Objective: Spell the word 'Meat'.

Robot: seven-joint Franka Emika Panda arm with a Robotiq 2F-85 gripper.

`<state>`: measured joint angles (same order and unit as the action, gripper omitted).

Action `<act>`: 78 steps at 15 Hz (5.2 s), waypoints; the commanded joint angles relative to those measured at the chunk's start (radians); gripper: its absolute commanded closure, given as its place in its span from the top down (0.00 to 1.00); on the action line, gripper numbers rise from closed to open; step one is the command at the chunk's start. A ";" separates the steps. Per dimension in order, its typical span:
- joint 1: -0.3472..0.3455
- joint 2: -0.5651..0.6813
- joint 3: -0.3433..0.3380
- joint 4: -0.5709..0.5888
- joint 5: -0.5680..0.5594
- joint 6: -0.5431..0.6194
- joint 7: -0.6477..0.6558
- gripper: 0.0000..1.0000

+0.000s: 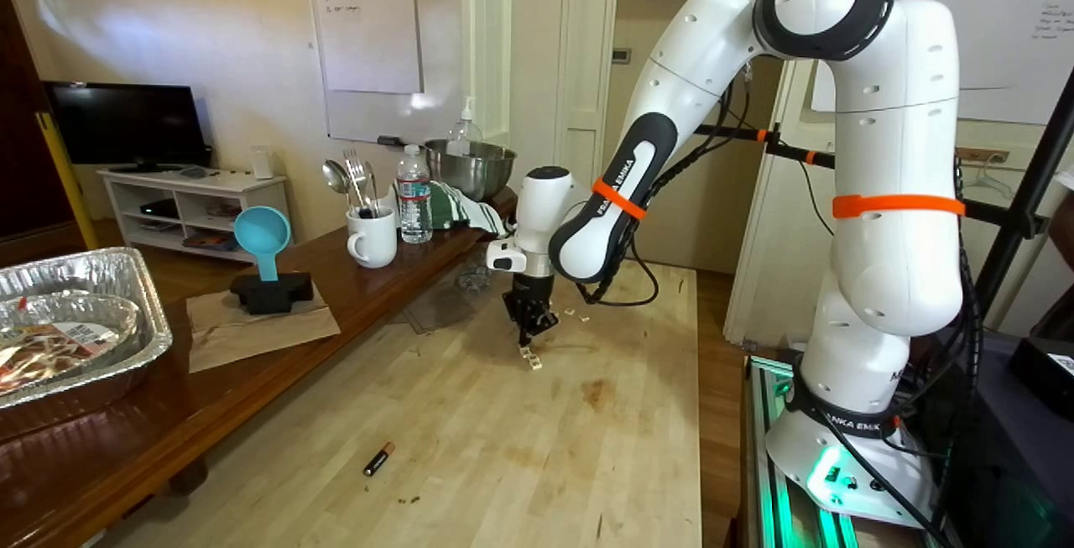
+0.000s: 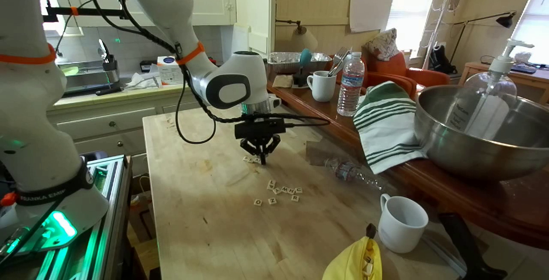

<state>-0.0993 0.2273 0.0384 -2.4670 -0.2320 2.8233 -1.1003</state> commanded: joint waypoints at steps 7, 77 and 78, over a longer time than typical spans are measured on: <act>0.011 0.043 0.005 -0.011 0.003 -0.015 -0.001 0.00; 0.053 -0.150 0.041 -0.134 0.213 -0.035 0.422 0.00; 0.053 -0.146 0.034 -0.132 0.201 -0.034 0.442 0.00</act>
<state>-0.0624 0.1014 0.0971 -2.5913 -0.0019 2.8017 -0.7226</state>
